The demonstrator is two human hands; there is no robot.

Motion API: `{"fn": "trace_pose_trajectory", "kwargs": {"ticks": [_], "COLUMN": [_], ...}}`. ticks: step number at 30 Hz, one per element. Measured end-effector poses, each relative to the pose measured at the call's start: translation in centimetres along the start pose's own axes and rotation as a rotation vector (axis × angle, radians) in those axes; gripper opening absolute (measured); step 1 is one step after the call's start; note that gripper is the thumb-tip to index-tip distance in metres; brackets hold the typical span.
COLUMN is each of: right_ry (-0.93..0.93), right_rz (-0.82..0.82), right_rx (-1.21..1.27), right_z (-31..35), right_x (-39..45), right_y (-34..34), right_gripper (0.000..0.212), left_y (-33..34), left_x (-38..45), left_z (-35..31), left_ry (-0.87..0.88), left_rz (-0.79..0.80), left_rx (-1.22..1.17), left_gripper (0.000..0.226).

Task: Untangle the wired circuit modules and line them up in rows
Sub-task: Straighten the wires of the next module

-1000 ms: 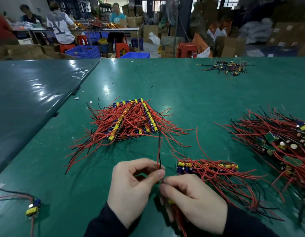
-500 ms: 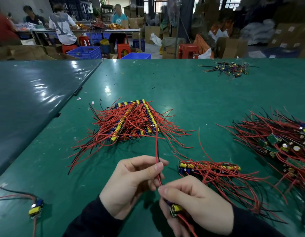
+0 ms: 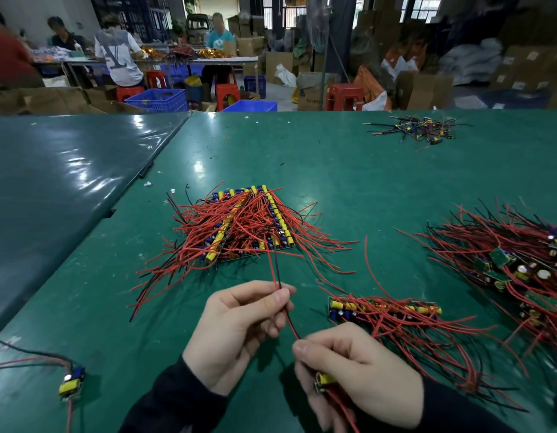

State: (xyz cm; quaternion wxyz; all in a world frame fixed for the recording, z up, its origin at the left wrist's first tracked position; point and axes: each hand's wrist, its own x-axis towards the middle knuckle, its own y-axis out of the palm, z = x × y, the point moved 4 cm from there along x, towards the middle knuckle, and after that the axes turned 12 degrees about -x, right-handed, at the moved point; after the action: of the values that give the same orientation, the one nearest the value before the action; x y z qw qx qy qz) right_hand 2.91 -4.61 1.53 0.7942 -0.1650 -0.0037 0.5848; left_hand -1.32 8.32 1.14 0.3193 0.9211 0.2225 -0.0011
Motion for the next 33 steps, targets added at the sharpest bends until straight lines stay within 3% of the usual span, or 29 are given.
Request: {"fn": "trace_pose_trajectory", "kwargs": {"ticks": [4,8,11,13,17,33], "right_ry": [-0.025,0.012,0.040,0.046,0.055,-0.019], "right_rz": [0.036,0.000,-0.008,0.000,0.033,0.167], "right_rx": [-0.026,-0.129,-0.161,-0.164,-0.163,-0.147], "right_z": [0.3,0.0,-0.2,-0.3,-0.5,0.4], "right_x": [-0.1,-0.2,-0.2,-0.2,-0.1,-0.4], "right_y": [-0.1,-0.1,-0.3,-0.2,0.3,0.4], "right_gripper": [0.037,0.040,0.041,0.041,0.037,0.038], "left_y": [0.0,-0.2,-0.2,0.0,-0.8,-0.7], "left_x": [-0.2,0.0,-0.1,-0.1,0.3,0.3], "left_z": [0.0,0.1,0.1,0.0,0.0,-0.9], "left_ry": [-0.115,0.025,0.150,0.148,0.027,-0.030], "left_rz": [-0.003,-0.060,-0.106,-0.105,-0.148,-0.104], "left_rx": [-0.087,0.014,0.147,0.189,0.024,-0.175], "left_gripper": [0.016,0.008,0.015,0.014,0.019,0.015]}}
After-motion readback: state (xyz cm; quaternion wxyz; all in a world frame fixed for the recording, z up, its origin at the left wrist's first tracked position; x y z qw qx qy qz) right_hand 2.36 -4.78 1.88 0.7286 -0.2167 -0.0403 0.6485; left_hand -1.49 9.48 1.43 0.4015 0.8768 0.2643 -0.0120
